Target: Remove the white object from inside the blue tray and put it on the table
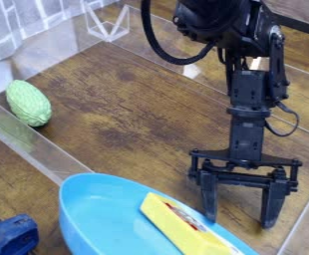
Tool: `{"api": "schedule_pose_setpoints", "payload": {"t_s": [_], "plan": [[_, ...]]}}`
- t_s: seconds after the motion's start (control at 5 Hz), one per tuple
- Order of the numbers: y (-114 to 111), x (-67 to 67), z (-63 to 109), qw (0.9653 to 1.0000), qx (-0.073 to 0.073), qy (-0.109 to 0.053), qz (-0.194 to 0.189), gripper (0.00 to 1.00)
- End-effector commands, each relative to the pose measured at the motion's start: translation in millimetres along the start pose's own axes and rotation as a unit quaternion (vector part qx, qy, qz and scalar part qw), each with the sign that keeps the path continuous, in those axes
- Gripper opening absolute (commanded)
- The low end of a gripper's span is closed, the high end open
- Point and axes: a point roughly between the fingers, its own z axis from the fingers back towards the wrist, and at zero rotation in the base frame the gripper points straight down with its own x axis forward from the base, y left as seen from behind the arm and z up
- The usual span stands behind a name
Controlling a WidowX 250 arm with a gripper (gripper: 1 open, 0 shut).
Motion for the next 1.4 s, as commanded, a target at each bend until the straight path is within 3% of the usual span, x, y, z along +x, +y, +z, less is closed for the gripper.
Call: {"api": "schedule_pose_setpoints", "payload": {"t_s": [0.0,0.2,0.6,1.2], "plan": [[-6,-11.3,5.9,1.0,0.002,-0.008,-0.002,1.0],[-4,-12.2,12.5,0.9998,0.0,-0.008,0.015,1.0],[-2,-19.7,10.8,0.9998,0.017,-0.001,-0.003,1.0],[-14,-29.4,6.9,0.9994,0.009,0.004,0.033,1.0]]}}
